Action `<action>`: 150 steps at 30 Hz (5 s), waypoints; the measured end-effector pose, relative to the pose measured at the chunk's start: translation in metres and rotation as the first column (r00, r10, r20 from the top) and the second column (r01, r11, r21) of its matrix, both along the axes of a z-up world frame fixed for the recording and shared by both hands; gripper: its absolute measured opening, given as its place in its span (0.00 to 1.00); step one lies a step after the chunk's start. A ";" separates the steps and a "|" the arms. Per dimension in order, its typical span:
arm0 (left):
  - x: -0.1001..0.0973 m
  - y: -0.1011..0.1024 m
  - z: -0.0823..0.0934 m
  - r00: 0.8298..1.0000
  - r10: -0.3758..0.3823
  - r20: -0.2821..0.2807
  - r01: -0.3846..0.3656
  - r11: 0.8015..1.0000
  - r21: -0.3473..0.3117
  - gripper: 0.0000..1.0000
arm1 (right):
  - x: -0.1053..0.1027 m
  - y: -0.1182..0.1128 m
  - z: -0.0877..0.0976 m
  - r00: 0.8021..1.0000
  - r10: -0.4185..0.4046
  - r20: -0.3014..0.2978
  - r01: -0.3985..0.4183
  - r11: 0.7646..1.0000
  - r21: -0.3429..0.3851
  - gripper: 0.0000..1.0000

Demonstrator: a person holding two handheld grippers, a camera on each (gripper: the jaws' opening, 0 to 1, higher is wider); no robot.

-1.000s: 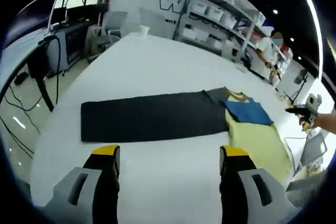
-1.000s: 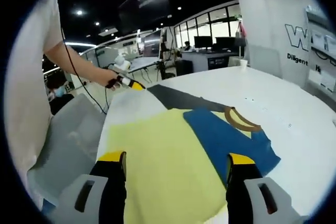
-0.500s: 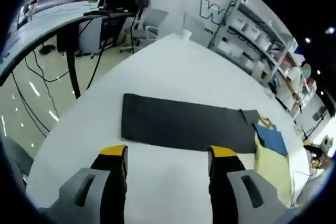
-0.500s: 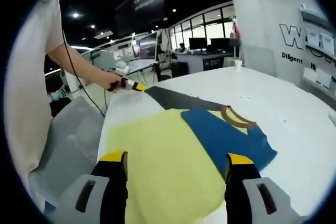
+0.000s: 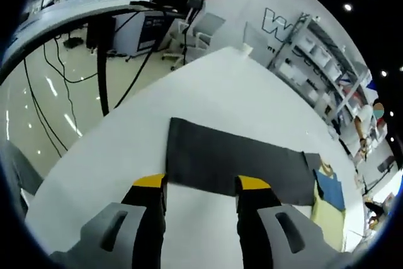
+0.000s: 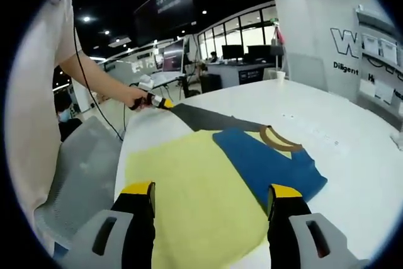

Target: Fold the garment on the visible template until the final outline fits inside the template.

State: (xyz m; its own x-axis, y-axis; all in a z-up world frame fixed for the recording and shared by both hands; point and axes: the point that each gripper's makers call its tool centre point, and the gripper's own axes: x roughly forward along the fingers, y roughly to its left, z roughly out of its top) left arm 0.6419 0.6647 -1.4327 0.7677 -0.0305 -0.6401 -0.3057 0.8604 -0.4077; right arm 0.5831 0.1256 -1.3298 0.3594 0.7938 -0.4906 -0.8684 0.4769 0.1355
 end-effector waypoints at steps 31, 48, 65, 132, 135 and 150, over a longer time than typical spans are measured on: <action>0.010 -0.030 0.069 0.995 0.018 0.103 -0.016 1.000 -0.017 0.02 | 0.004 -0.009 0.002 0.999 -0.034 0.006 0.033 0.999 0.004 0.68; 0.066 -0.101 0.138 0.940 -0.198 0.278 0.208 0.978 -0.005 0.02 | -0.001 -0.015 0.007 0.999 -0.048 0.017 0.048 0.999 0.024 0.69; 0.100 -0.226 0.199 0.814 -0.430 0.390 0.469 0.883 -0.005 0.02 | -0.007 -0.026 0.010 0.995 -0.096 0.028 0.094 0.994 0.050 0.76; 0.063 -0.511 0.060 0.378 -0.922 0.085 0.908 0.387 0.162 0.02 | -0.019 -0.053 0.002 0.985 -0.175 -0.013 0.175 0.983 0.054 0.83; 0.057 -0.516 0.056 0.331 -0.941 0.071 0.927 0.339 0.159 0.02 | -0.020 -0.052 0.000 0.984 -0.175 -0.019 0.176 0.983 0.052 0.83; 0.023 -0.526 0.030 0.121 -0.991 -0.057 0.971 0.106 0.216 0.02 | -0.020 -0.049 -0.002 0.985 -0.173 -0.026 0.174 0.983 0.055 0.82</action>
State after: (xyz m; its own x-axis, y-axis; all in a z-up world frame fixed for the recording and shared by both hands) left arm 0.6646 0.1389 -1.4028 0.1961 -0.7119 -0.6743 0.8829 0.4273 -0.1944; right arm 0.5634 0.0763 -1.3315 0.4841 0.7469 -0.4558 -0.7699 0.6111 0.1839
